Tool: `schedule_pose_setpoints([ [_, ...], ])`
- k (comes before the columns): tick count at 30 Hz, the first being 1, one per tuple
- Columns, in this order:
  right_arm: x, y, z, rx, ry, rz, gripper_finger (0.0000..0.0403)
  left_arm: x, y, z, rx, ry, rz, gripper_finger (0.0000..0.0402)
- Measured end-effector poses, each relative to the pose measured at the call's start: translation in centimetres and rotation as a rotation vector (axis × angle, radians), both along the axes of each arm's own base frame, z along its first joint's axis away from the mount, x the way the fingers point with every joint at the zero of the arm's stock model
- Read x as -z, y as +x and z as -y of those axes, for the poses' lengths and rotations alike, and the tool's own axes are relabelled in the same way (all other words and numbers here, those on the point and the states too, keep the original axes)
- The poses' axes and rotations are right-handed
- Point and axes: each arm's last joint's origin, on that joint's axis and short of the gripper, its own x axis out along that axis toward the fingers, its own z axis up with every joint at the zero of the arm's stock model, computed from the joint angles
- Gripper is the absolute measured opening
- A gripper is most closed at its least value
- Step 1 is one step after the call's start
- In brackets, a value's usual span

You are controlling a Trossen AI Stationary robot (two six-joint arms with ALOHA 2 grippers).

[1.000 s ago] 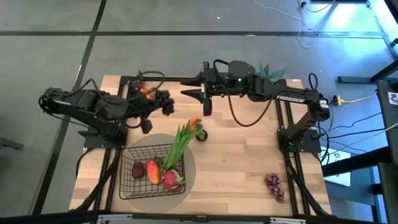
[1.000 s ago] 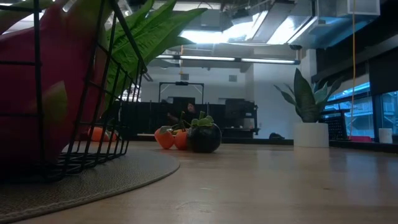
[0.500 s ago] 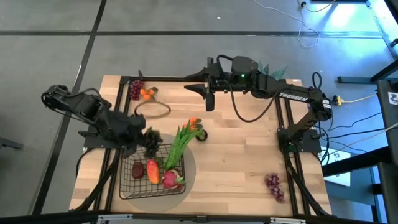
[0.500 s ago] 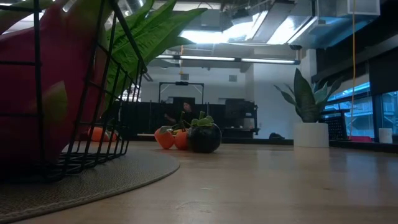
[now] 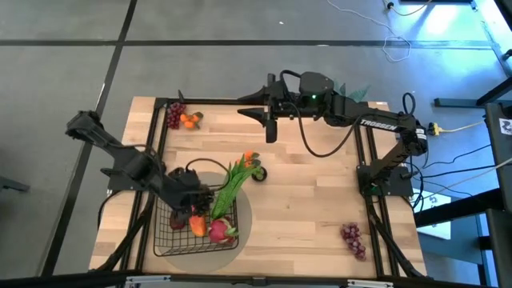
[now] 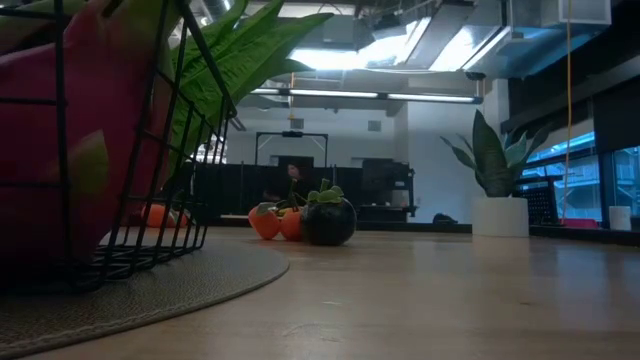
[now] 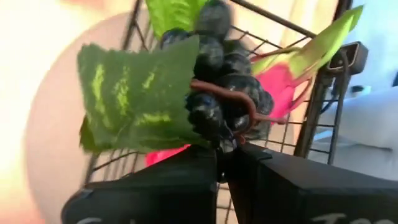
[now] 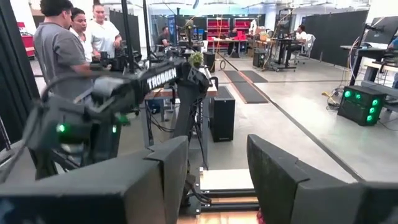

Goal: Build produce basket
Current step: Put the black grapes into the black wire basket

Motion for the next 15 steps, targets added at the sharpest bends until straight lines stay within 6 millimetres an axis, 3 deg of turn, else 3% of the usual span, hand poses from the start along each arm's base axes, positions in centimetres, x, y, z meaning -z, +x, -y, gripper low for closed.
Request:
schedule_pose_setpoints([
  [10, -0.2, -0.2, 0.0, -0.002, -0.002, 0.005, 0.0154, 5.3, 0.1, 0.4, -0.057, -0.011, -0.007, 0.0],
  [15, -0.2, -0.2, 0.0, -0.001, -0.003, 0.004, 0.0154, 6.5, 0.2, 0.0, -0.094, -0.009, -0.008, 0.0003],
])
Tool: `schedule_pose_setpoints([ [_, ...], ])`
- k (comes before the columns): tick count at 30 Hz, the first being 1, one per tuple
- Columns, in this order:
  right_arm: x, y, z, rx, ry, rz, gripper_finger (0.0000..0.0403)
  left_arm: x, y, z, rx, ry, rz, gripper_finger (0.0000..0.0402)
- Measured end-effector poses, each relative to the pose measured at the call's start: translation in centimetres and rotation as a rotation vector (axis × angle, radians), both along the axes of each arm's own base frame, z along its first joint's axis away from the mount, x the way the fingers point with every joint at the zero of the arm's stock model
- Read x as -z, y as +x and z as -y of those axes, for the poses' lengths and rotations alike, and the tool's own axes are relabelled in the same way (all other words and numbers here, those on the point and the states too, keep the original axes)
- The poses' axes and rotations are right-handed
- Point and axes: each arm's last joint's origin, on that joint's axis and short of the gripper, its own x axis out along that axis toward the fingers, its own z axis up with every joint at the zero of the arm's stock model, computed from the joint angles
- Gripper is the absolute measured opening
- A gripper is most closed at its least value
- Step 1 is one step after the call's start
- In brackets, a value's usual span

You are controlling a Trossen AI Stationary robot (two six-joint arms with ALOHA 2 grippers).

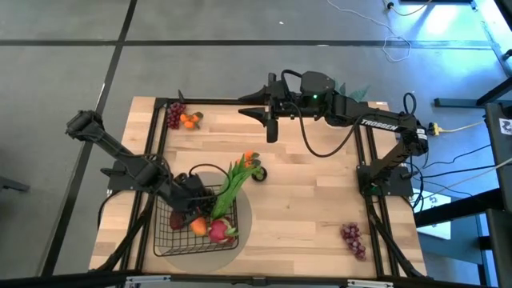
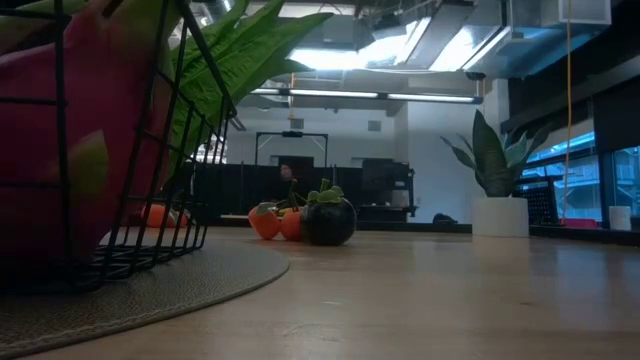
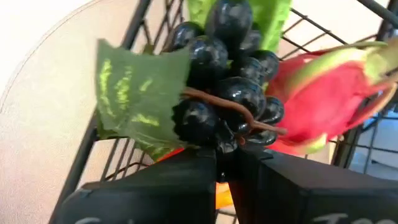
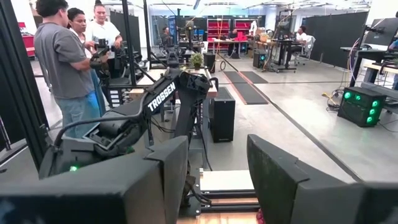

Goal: Build produce basket
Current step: Put the black grapes into the black wire basket

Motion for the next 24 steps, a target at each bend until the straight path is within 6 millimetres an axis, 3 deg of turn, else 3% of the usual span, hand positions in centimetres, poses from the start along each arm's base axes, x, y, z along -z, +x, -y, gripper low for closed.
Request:
schedule_pose_setpoints([
  [24, 0.0, 0.0, 0.0, 0.001, -0.005, 0.0, 0.0154, 1.3, -0.3, -0.6, -0.012, 0.027, -0.046, 0.0116],
])
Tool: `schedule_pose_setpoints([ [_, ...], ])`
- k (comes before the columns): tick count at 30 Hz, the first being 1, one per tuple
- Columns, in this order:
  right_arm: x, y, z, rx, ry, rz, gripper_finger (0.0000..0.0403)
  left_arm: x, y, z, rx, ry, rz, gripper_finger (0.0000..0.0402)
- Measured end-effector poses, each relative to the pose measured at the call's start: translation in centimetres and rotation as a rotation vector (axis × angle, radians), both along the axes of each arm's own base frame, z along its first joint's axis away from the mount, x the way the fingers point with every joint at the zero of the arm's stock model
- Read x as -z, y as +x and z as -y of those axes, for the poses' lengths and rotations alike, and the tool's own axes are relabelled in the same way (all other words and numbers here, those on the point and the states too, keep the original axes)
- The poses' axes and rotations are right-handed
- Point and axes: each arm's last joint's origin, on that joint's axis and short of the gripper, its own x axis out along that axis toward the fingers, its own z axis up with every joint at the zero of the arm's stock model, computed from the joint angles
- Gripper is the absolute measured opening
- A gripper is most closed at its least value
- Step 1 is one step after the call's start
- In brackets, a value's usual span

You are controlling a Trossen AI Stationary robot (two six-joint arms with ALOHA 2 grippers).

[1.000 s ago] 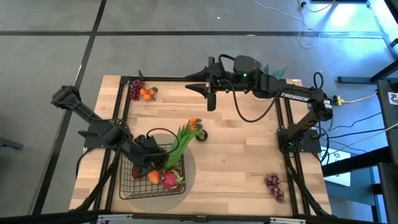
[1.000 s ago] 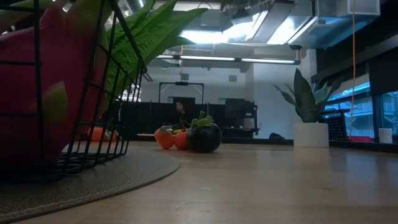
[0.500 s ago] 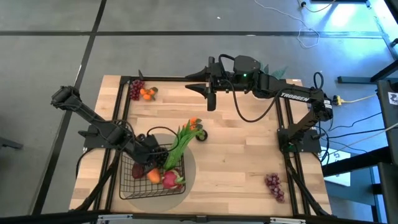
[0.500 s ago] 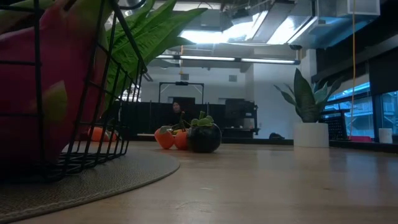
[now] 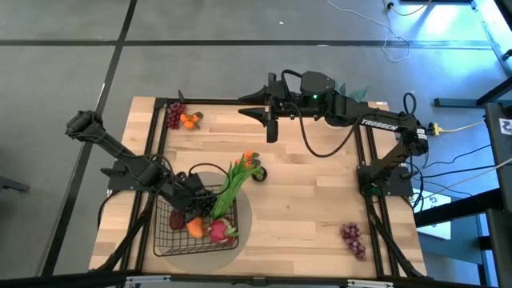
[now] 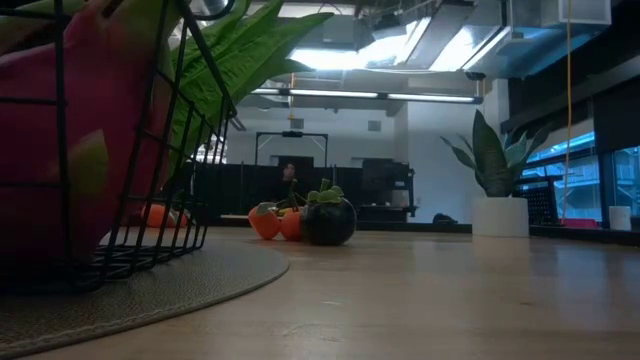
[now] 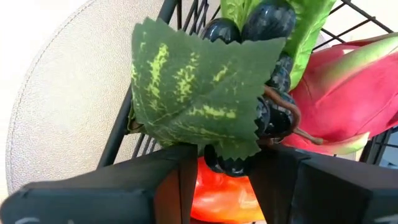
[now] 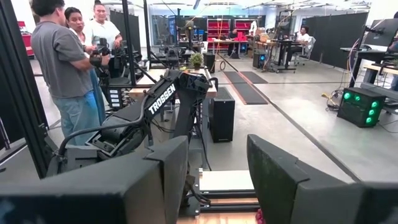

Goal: Build produce basket
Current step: Put the black grapes into the black wire basket, then put the purple grapes into the black wire basket

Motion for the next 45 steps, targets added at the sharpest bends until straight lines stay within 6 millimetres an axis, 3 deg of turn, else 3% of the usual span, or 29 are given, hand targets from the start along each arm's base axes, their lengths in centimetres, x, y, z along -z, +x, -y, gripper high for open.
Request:
schedule_pose_setpoints([
  [13, 0.2, 0.0, 0.0, 0.003, -0.018, -0.021, 0.0154, -2.4, -0.1, 0.1, 0.044, 0.006, 0.012, 0.0116],
  [22, 0.6, 0.0, 0.0, 0.003, -0.013, -0.059, 0.0154, -6.3, -1.6, -1.0, 0.009, 0.071, -0.019, 0.0115],
  [31, 1.0, -0.1, 0.0, 0.0, -0.069, -0.108, 0.0154, -10.1, -3.7, -3.2, -0.268, 0.172, 0.084, 0.0115],
  [39, 2.4, -0.6, 0.1, 0.065, -0.09, -0.276, 0.0154, -10.6, -5.4, -5.8, -0.575, 0.186, 0.124, 0.0115],
  [45, 2.1, -3.3, 0.5, 0.16, -0.084, -0.405, 0.0154, -10.5, -6.0, -8.1, -0.81, 0.187, 0.095, 0.0115],
])
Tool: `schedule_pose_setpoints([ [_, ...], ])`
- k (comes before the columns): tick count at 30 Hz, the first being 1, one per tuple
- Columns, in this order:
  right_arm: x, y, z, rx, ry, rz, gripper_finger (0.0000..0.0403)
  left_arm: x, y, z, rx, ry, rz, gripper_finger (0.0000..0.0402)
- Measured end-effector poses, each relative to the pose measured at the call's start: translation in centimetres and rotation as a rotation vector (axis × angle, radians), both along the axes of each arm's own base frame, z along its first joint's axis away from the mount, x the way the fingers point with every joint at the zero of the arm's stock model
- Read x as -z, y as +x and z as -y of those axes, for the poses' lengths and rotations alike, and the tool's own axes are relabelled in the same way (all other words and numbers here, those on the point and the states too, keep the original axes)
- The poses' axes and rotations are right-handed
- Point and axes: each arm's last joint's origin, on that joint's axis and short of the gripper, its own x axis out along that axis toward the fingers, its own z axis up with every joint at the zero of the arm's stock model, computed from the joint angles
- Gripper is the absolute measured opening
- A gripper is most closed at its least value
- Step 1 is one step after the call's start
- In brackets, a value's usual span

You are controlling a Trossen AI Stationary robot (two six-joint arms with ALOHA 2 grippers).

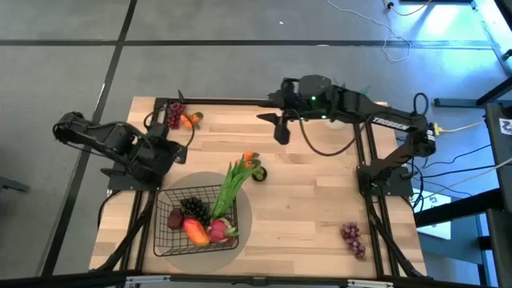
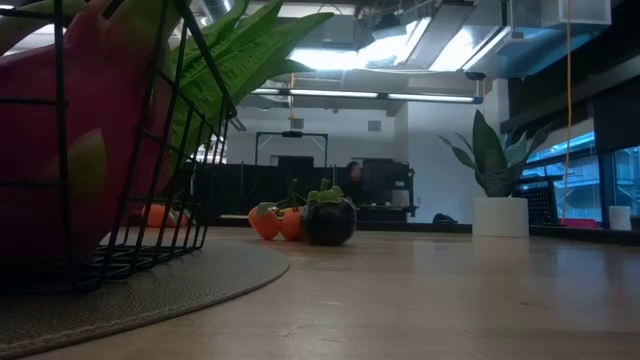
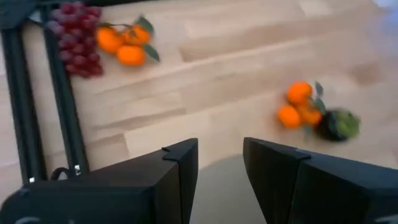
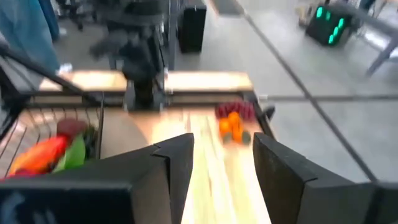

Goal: Build produce basket
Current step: Put the purple grapes into the black wire basket

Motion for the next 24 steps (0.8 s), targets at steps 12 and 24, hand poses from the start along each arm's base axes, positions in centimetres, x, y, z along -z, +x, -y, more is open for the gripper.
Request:
schedule_pose_setpoints([
  [12, 2.1, -3.8, 1.6, 0.151, 0.197, -0.334, 0.0154, 0.3, -0.5, -4.2, -0.328, -0.161, -0.056, 0.0114],
  [24, 4.1, -6.7, 2.6, 0.225, 0.35, -0.635, 0.0154, 0.1, -0.8, -8.0, -0.421, -0.165, -0.077, 0.0114],
])
